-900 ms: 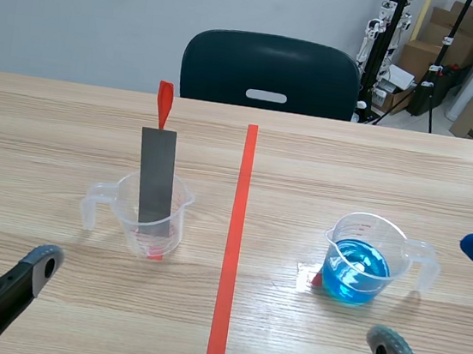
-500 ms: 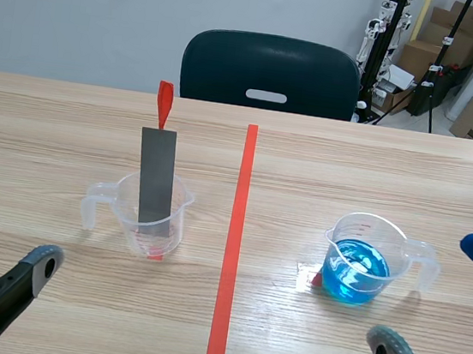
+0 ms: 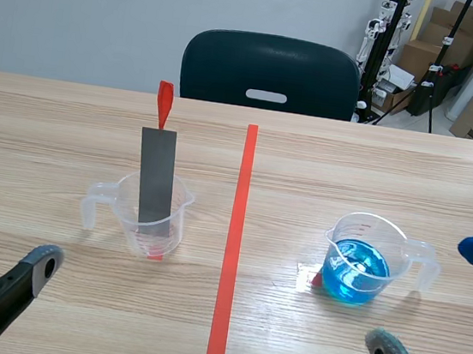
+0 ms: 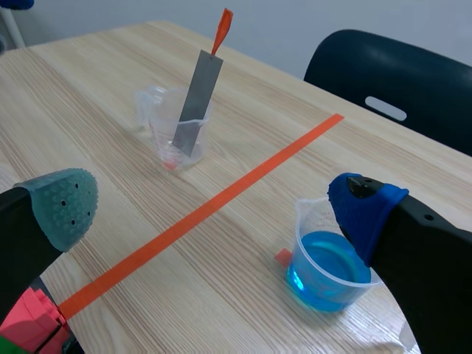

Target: Do the redox reaction experiment. lift the metal plate out of the left beaker

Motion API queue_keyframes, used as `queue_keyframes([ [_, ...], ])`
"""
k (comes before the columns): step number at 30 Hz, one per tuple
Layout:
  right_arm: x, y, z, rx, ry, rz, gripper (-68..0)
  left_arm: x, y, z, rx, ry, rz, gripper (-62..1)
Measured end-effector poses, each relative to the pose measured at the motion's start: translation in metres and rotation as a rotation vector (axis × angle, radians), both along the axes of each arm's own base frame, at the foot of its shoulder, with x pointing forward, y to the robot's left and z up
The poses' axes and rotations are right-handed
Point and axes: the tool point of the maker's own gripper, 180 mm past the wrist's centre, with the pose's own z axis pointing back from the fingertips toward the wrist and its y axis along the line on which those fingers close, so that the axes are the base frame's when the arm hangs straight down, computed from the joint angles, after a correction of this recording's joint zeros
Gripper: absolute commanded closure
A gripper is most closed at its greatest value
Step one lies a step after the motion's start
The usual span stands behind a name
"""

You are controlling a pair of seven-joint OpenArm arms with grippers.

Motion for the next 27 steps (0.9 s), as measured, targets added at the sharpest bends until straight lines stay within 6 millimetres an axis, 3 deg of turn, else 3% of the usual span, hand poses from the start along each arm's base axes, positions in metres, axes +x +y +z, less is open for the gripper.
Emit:
queue_keyframes([
  [27, -0.0017, 0.0017, -0.0019, -0.018, -0.002, 0.015, -67.9, -0.0001, -0.0001, 0.0, 0.0, 0.0, -0.001, -62.3],
])
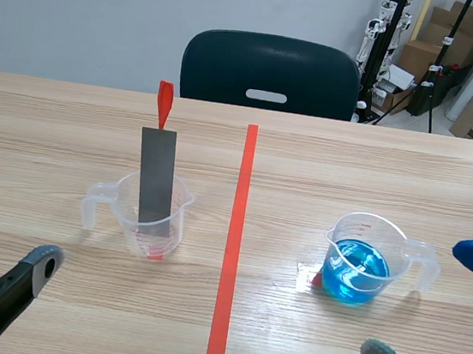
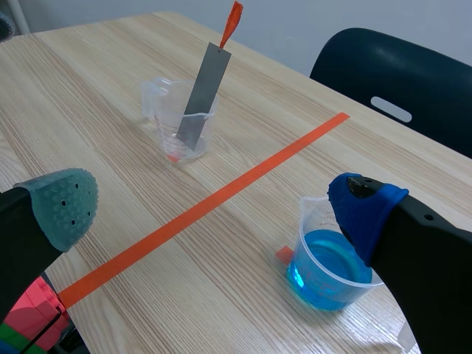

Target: Do the redox reaction experiment. lift the metal plate out of the left beaker

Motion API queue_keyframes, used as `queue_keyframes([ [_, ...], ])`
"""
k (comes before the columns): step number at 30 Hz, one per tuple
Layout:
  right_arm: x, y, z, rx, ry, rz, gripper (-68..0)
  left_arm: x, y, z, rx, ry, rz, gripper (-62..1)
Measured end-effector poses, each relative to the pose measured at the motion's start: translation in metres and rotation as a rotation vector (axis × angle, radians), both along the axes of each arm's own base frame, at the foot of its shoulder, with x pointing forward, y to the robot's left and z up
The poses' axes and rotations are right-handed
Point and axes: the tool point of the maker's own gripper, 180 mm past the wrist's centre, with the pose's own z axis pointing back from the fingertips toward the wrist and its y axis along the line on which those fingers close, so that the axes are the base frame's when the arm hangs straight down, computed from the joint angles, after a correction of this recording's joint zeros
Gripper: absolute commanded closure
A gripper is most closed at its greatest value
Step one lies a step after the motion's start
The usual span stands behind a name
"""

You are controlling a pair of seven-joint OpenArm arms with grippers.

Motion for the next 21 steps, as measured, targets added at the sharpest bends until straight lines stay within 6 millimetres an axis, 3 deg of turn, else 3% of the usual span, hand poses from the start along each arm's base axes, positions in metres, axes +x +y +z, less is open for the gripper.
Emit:
queue_keyframes([
  [11, 0.0, -0.001, -0.006, -0.024, 0.025, -0.003, -67.9, -0.004, 0.002, -0.005, 0.04, 0.008, 0.001, -62.3],
  [18, 0.003, -0.002, -0.013, -0.061, 0.051, -0.003, -67.9, -0.019, 0.02, -0.003, 0.071, -0.006, 0.053, -62.3],
  [21, 0.015, -0.008, -0.011, -0.045, 0.064, -0.028, -67.9, -0.029, 0.027, -0.005, 0.088, 0.017, 0.059, -62.3],
])
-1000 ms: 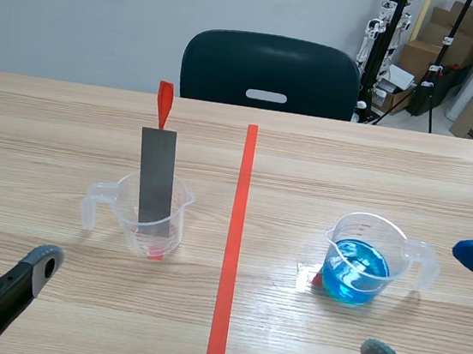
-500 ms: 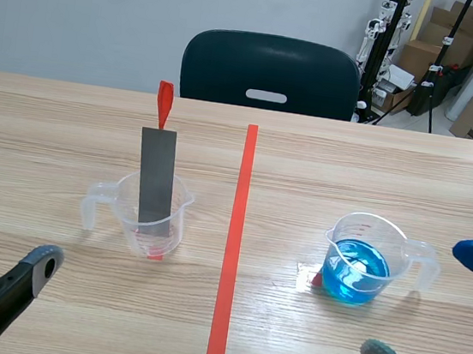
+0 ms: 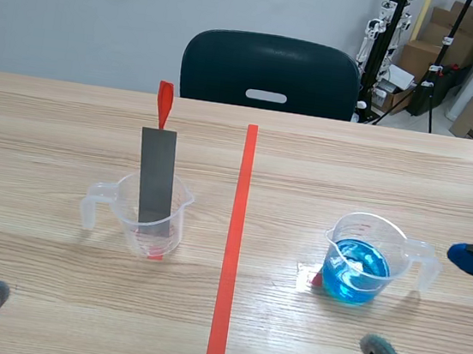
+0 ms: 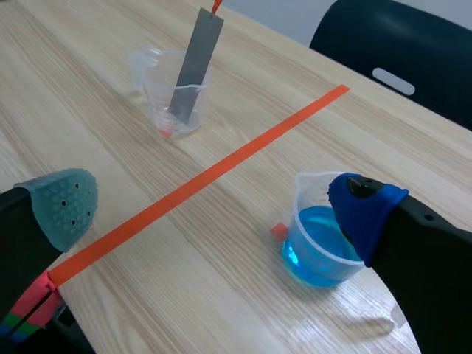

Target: Do the redox reaction experiment. lift the metal plate out of the left beaker

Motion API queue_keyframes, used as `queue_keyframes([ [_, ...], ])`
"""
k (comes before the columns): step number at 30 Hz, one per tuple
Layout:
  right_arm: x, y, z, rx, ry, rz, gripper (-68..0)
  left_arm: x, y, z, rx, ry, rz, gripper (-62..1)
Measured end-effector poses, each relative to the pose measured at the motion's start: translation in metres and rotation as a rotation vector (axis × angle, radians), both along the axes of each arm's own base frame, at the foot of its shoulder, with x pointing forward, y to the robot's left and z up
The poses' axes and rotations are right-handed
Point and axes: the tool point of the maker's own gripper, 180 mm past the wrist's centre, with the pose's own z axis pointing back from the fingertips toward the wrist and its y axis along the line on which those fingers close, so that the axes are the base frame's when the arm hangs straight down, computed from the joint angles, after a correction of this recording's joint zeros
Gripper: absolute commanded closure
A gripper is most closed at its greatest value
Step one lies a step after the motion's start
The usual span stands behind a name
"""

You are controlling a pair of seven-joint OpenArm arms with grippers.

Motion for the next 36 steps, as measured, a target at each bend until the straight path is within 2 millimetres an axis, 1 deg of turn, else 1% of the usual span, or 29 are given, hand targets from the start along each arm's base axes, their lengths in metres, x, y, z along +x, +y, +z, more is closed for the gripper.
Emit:
queue_keyframes([
  [6, 0.029, -0.006, 0.013, 0.02, 0.001, 0.009, -67.9, -0.019, 0.022, 0.002, 0.063, 0.027, 0.029, -62.3],
  [8, 0.038, -0.004, 0.016, 0.002, -0.002, 0.041, -67.9, -0.019, 0.028, 0.005, 0.077, 0.012, 0.036, -62.3],
  [11, 0.05, 0.0, 0.021, 0.006, 0.004, 0.073, -67.9, -0.013, 0.034, 0.02, 0.082, -0.061, 0.039, -62.3],
  [12, 0.056, 0.001, 0.024, 0.019, -0.001, 0.075, -67.9, -0.013, 0.037, 0.019, 0.091, -0.062, 0.044, -62.3],
  [17, 0.082, -0.002, 0.033, 0.02, -0.016, 0.105, -67.9, -0.025, 0.061, -0.002, 0.129, -0.001, 0.105, -62.3],
  [22, 0.112, -0.002, 0.038, 0.021, -0.029, 0.105, -67.9, -0.035, 0.076, -0.006, 0.12, -0.023, 0.134, -62.3],
  [25, 0.13, 0.0, 0.035, 0.032, -0.011, 0.105, -67.9, -0.043, 0.086, -0.01, 0.116, -0.024, 0.165, -62.3],
  [31, 0.161, 0.011, 0.012, 0.019, 0.073, 0.122, -67.9, -0.056, 0.099, -0.012, 0.091, -0.046, 0.179, -62.3],
  [33, 0.171, 0.016, 0.007, 0.032, 0.093, 0.127, -67.9, -0.06, 0.102, -0.008, 0.072, -0.076, 0.181, -62.3],
  [36, 0.184, 0.025, 0.003, 0.044, 0.116, 0.14, -67.9, -0.066, 0.101, 0.005, 0.0, -0.137, 0.166, -62.3],
])
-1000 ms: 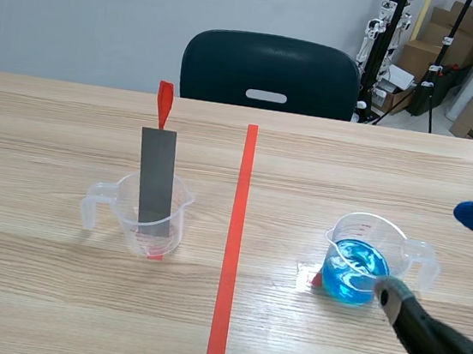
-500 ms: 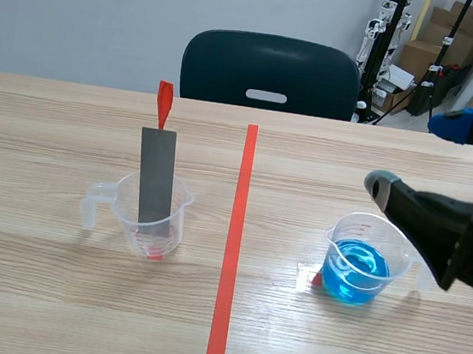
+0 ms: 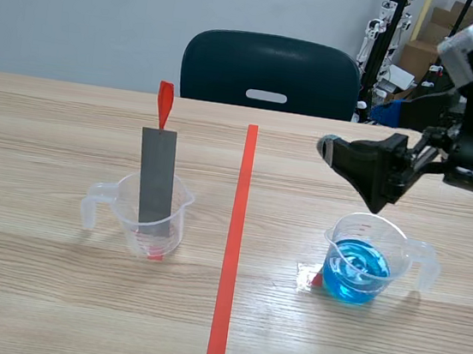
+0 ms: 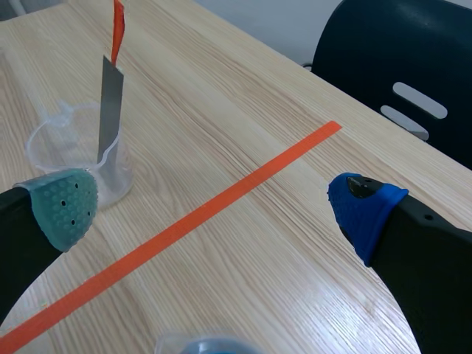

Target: Do the redox reaction experiment. lift the metal plate out of the left beaker

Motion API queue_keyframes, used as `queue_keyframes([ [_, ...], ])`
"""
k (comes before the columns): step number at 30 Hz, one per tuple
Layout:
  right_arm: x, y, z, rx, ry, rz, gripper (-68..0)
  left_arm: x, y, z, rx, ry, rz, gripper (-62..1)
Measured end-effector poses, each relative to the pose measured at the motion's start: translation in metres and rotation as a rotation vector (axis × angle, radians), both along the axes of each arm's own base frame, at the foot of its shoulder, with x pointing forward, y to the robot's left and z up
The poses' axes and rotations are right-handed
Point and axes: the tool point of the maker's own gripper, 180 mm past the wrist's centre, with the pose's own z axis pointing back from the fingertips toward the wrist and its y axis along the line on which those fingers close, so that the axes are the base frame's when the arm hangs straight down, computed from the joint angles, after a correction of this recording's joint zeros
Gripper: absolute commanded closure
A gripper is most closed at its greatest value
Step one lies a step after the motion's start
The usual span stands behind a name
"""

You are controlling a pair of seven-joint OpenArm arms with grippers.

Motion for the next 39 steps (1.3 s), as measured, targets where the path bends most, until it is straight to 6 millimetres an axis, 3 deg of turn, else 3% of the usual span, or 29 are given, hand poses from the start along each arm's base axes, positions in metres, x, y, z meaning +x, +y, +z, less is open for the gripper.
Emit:
queue_keyframes([
  [9, 0.042, 0.025, -0.009, 0.061, 0.08, -0.03, -67.9, -0.004, -0.006, 0.018, -0.109, -0.071, -0.04, -62.3],
  [15, 0.057, 0.053, -0.021, 0.055, 0.168, -0.016, -67.9, -0.005, -0.008, 0.029, -0.148, -0.124, -0.055, -62.3],
  [20, 0.058, 0.088, -0.016, 0.012, 0.146, 0.058, -67.9, -0.005, -0.008, 0.029, -0.148, -0.124, -0.055, -62.3],
  [28, 0.04, 0.143, -0.014, -0.039, 0.104, 0.214, -67.9, -0.005, -0.008, 0.029, -0.148, -0.124, -0.054, -62.3],
  [34, 0.05, 0.161, -0.006, 0.021, 0.075, 0.231, -67.9, -0.005, -0.008, 0.029, -0.148, -0.124, -0.054, -62.3],
  [39, 0.059, 0.168, -0.012, 0.065, 0.096, 0.217, -67.9, -0.005, -0.008, 0.029, -0.148, -0.124, -0.054, -62.3],
])
